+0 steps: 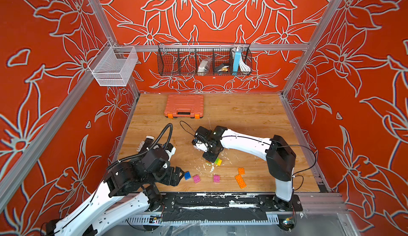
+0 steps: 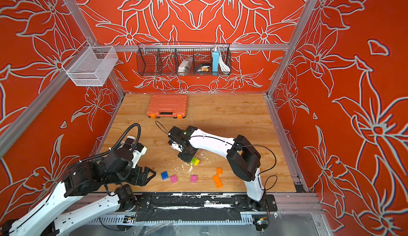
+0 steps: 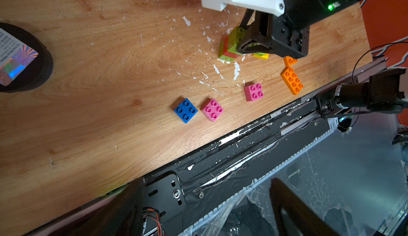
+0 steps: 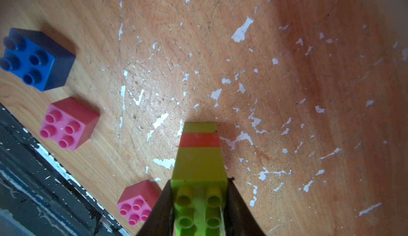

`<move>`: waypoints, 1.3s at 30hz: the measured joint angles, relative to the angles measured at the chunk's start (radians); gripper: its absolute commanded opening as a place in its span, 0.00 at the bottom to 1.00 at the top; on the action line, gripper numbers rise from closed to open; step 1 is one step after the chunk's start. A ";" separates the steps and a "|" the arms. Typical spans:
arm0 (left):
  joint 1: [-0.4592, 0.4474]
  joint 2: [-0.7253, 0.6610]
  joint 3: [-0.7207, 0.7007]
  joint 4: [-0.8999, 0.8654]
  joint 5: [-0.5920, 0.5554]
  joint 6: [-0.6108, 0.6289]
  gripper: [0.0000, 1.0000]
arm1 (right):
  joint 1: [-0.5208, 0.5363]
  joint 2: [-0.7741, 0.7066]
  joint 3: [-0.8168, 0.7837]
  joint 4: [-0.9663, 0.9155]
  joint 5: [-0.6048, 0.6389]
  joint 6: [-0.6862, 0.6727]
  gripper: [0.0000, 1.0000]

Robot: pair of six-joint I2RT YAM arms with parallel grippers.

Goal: Assemble the letter r with lego
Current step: Assemble the lego brick with the lego brick.

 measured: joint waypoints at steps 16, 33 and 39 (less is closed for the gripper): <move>0.000 0.005 -0.002 0.002 -0.003 -0.001 0.90 | -0.004 0.019 0.022 -0.022 -0.004 0.003 0.00; 0.000 0.005 -0.002 0.002 -0.002 0.000 0.91 | -0.114 -0.048 -0.003 -0.058 -0.085 0.071 0.00; 0.000 0.005 -0.002 0.002 -0.003 -0.001 0.91 | -0.229 -0.126 -0.064 -0.056 -0.208 0.075 0.00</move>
